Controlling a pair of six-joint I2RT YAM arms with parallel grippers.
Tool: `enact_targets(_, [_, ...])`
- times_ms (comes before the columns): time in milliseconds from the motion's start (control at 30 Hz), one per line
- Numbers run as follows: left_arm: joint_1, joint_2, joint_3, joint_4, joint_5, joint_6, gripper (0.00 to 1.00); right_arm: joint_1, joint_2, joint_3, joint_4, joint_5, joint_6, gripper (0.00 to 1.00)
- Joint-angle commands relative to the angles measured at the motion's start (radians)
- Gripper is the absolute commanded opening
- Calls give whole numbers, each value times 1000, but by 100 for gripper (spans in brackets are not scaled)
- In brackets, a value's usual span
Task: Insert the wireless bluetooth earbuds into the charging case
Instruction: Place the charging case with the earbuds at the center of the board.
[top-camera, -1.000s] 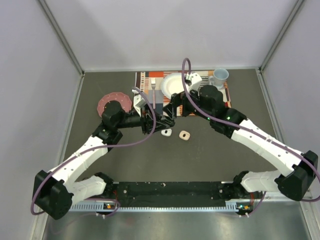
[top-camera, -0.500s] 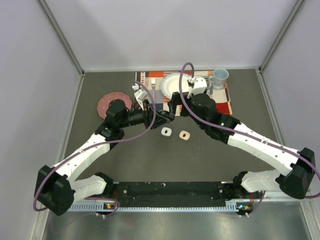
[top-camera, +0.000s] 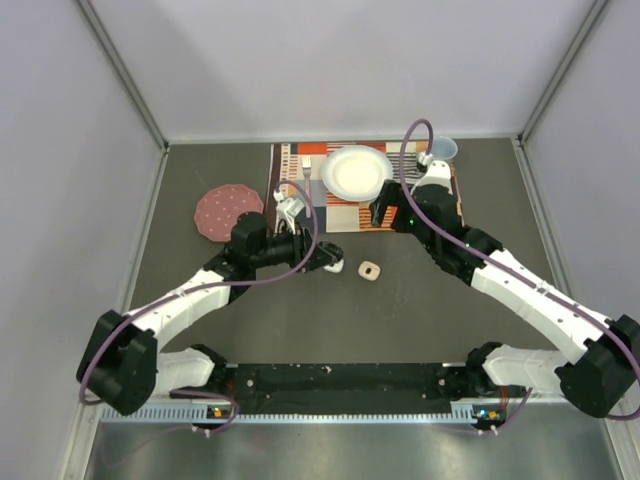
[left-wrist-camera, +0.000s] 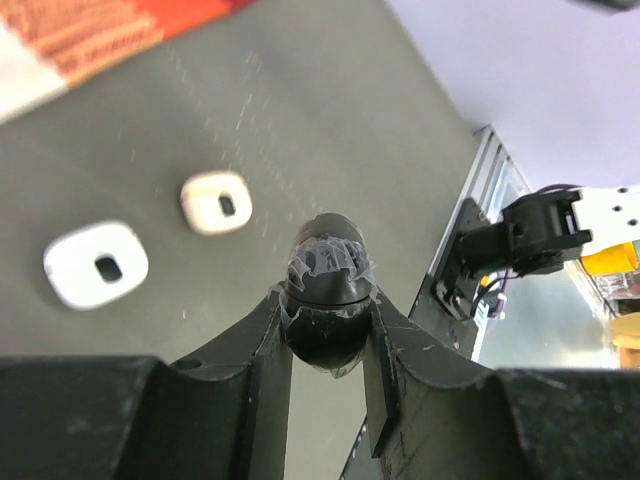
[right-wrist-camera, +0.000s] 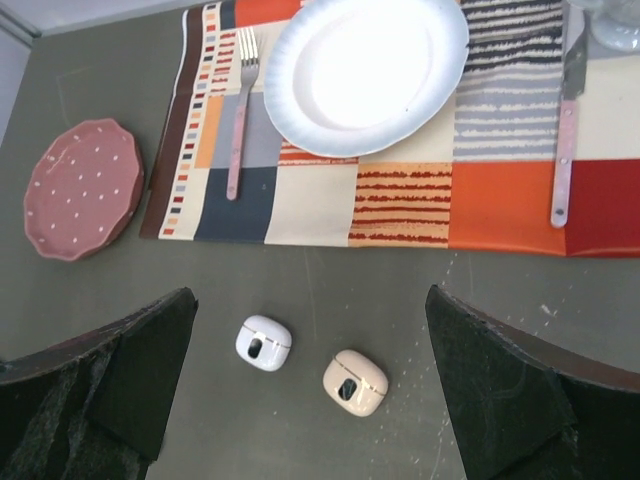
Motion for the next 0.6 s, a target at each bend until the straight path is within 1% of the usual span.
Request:
enact_targets(0, [-12,81,-49,11,-1,-82,0,-13,-33,-16,3,-56,52,99])
enact_targets(133, [-67,192,-72,80,-10,-131,0,-19,-32,-17,3,-76,70,99])
enact_targets(200, [-75,227,-83,156,-6,-180,0,-22,-35,-20,3,-76,75,99])
enact_targets(267, [-84,262,-90,195,-9,-206,0,-28,-45,-31,2,-76,81,99])
enact_targets(367, [-98,298,-86,212,-29,-220,0,-36,-50,-45,3,-75,86,99])
enact_targets(567, [-158,342,-60,174,-88,-234,0,-51,-52,-59,3,-90,93,99])
